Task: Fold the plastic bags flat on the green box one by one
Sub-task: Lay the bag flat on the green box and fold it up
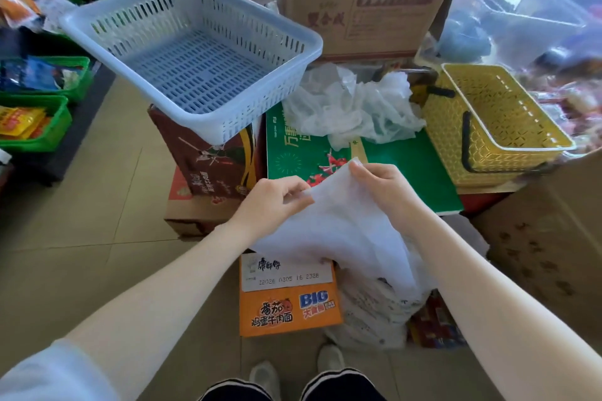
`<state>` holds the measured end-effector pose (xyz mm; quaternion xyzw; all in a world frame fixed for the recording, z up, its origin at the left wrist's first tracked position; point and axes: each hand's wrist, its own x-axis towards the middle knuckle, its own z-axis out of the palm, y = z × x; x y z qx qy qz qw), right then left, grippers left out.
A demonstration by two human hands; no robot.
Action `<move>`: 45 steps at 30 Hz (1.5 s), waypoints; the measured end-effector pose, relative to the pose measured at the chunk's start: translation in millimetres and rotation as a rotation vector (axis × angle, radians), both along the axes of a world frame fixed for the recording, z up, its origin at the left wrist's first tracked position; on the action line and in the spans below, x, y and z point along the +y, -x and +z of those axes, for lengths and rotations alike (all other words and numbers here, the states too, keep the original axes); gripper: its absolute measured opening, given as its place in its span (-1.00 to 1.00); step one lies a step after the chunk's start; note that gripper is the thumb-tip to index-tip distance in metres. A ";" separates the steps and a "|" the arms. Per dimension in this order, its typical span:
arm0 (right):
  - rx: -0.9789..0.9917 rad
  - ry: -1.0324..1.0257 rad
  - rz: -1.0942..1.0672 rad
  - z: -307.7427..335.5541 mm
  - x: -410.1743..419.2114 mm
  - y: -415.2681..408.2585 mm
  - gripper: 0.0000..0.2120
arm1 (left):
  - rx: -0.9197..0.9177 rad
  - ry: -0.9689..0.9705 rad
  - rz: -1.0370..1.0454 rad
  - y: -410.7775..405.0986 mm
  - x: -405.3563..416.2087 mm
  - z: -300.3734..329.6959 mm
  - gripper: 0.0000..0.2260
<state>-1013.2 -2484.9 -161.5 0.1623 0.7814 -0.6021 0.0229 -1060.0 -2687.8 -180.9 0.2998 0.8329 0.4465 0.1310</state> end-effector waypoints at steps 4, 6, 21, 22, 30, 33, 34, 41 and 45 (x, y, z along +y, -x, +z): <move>0.122 -0.034 -0.041 1.4 27.2 -11.5 -0.85 | 0.072 -0.079 -0.006 -5.9 25.3 0.4 -0.81; 0.153 -0.118 -0.085 -2.8 37.8 -15.2 -0.81 | 0.051 -0.072 0.000 -7.0 35.6 -0.2 -0.78; -0.200 -0.326 0.132 -38.6 146.8 5.1 -0.73 | -0.313 -0.274 0.448 32.6 89.5 -1.3 -0.77; -0.162 -0.404 0.122 -28.7 151.9 21.0 -0.72 | -0.323 -0.258 0.479 39.2 89.1 -5.4 -0.75; 0.072 -1.296 0.133 1.7 136.7 167.1 -0.66 | -0.150 0.162 0.726 100.3 98.0 -59.4 -0.72; 0.185 -1.387 0.301 -54.1 104.5 154.7 -0.44 | -0.098 0.401 0.775 103.9 97.1 -93.7 -0.74; 0.205 -1.336 0.367 -75.8 96.1 144.7 -0.46 | -0.091 0.468 0.792 103.1 96.4 -102.0 -0.79; -0.182 -1.040 0.580 -140.9 79.7 109.1 -0.15 | 0.296 0.575 0.551 99.8 118.9 -123.0 -0.52; 0.078 -1.171 0.460 -142.9 67.9 103.0 -0.41 | 0.247 0.719 0.308 110.0 132.8 -145.2 -0.50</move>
